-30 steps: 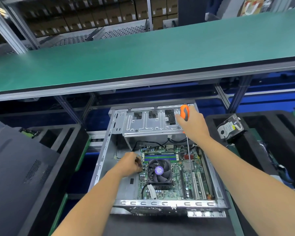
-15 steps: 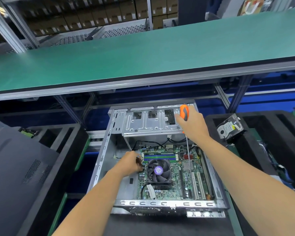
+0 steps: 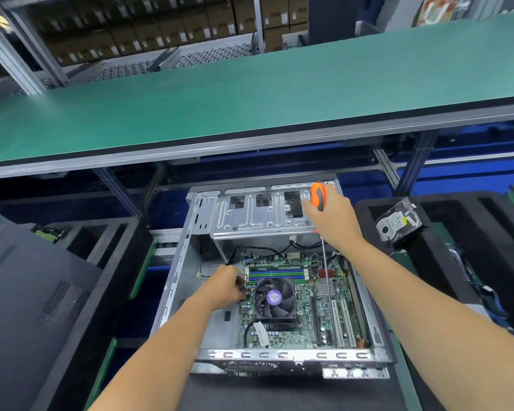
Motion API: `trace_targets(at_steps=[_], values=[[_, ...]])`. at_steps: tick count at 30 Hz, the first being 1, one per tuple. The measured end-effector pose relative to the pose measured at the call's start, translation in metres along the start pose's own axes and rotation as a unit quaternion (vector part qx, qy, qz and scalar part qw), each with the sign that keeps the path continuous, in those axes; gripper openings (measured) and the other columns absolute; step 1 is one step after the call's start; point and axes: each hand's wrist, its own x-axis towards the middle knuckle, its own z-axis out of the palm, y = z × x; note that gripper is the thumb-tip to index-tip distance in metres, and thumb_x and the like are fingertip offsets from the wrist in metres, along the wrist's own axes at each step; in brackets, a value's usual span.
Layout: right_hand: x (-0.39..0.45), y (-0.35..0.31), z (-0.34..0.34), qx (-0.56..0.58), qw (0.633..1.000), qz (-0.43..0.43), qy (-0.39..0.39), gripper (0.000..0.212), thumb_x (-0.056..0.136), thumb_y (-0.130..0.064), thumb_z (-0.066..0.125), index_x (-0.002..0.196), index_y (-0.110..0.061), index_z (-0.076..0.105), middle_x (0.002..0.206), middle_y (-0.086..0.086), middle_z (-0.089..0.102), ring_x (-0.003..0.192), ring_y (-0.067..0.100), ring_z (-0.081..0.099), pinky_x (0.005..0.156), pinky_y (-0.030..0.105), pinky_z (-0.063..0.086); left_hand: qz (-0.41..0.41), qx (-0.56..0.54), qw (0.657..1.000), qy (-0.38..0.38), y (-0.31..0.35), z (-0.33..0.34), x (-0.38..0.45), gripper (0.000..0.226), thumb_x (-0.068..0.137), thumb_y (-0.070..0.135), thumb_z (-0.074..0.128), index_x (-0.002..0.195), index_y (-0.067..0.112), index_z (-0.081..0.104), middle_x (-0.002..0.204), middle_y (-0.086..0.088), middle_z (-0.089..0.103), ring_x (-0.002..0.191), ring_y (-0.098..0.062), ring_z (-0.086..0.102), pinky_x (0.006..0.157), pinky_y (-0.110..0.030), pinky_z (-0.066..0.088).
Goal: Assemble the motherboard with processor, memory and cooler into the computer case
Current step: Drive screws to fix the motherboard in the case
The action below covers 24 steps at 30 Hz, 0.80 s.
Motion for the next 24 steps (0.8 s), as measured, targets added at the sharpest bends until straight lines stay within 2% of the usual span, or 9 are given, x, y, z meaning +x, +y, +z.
trace_targets(at_steps=[2,5,9,13,15,18,20,22,24], values=[[-0.0001,0.0001,-0.0005,-0.001,1.0,0.002,-0.002,0.028,0.095,-0.039,0.056,0.089,-0.014,0.046,0.065,-0.003,0.046,0.053,0.013,0.046,0.048,0.027,0.035,-0.001,-0.019,1.0,0.004,-0.0006,-0.0009,0.0004,0.03,0.075,0.011,0.072,0.055,0.016,0.049,0.055,0.003,0.051,0.053,-0.015,0.044,0.052,-0.025,0.038],[0.0,-0.0007,-0.0014,-0.001,1.0,0.003,-0.006,0.028,0.095,-0.039,0.056,0.09,-0.013,0.045,0.065,-0.003,0.046,0.054,0.015,0.048,0.049,0.027,0.036,0.004,-0.025,1.0,0.003,-0.0025,-0.0016,-0.0008,0.039,0.073,0.017,0.077,0.053,0.019,0.044,0.056,0.005,0.05,0.051,-0.011,0.041,0.046,-0.02,0.032],[0.0,-0.0009,-0.0017,-0.004,1.0,0.003,-0.006,0.028,0.095,-0.038,0.056,0.09,-0.014,0.044,0.064,-0.005,0.044,0.053,0.013,0.047,0.048,0.024,0.031,0.026,-0.001,1.0,0.014,-0.0009,-0.0026,-0.0022,0.046,0.075,0.018,0.074,0.052,0.018,0.034,0.056,0.004,0.035,0.051,-0.012,0.027,0.044,-0.026,0.02],[0.0001,-0.0005,-0.0013,-0.004,1.0,0.0,-0.003,0.027,0.095,-0.038,0.056,0.09,-0.015,0.044,0.063,-0.006,0.043,0.052,0.012,0.046,0.047,0.024,0.031,0.012,-0.067,0.996,0.05,-0.0044,-0.0063,-0.003,0.023,0.075,0.003,0.067,0.063,0.018,0.054,0.059,0.003,0.048,0.052,-0.011,0.04,0.047,-0.016,0.034],[0.0003,-0.0002,-0.0008,-0.005,1.0,-0.001,-0.001,0.026,0.095,-0.039,0.056,0.093,-0.016,0.043,0.063,-0.007,0.042,0.052,0.01,0.045,0.047,0.024,0.03,0.003,-0.074,0.996,0.052,-0.0067,-0.0065,-0.003,0.02,0.078,0.006,0.069,0.068,0.019,0.058,0.06,0.002,0.052,0.053,-0.013,0.047,0.056,-0.024,0.043],[0.001,0.0001,-0.0012,-0.012,1.0,0.001,-0.001,0.026,0.095,-0.039,0.056,0.094,-0.016,0.043,0.064,-0.008,0.043,0.053,0.01,0.044,0.047,0.025,0.03,-0.017,-0.06,0.998,0.033,-0.0059,-0.0046,-0.0022,0.025,0.077,0.019,0.078,0.062,0.015,0.058,0.06,0.001,0.055,0.053,-0.011,0.049,0.052,-0.019,0.042],[0.0009,0.0002,-0.0013,-0.009,1.0,0.003,-0.007,0.026,0.095,-0.04,0.055,0.095,-0.016,0.044,0.066,-0.007,0.045,0.054,0.013,0.049,0.048,0.028,0.035,-0.025,-0.067,0.997,0.024,-0.0062,-0.0041,-0.001,0.016,0.074,0.018,0.081,0.074,0.008,0.068,0.064,-0.002,0.061,0.054,-0.008,0.052,0.049,-0.015,0.04],[0.0009,0.0002,-0.0013,-0.006,1.0,0.004,-0.009,0.026,0.095,-0.04,0.055,0.097,-0.016,0.045,0.066,-0.007,0.046,0.056,0.014,0.052,0.049,0.029,0.04,-0.018,-0.059,0.998,0.012,-0.0057,-0.0035,-0.0017,0.018,0.073,0.014,0.08,0.087,0.007,0.073,0.077,-0.006,0.069,0.066,-0.012,0.058,0.058,-0.018,0.044],[0.0006,-0.0001,-0.0013,-0.007,1.0,0.003,-0.006,0.026,0.095,-0.04,0.055,0.097,-0.016,0.046,0.066,-0.007,0.046,0.055,0.013,0.05,0.049,0.029,0.04,-0.007,-0.047,0.999,0.015,-0.0052,-0.0027,-0.0025,0.017,0.075,0.011,0.076,0.091,0.007,0.075,0.083,-0.008,0.071,0.071,-0.014,0.059,0.061,-0.018,0.043]])
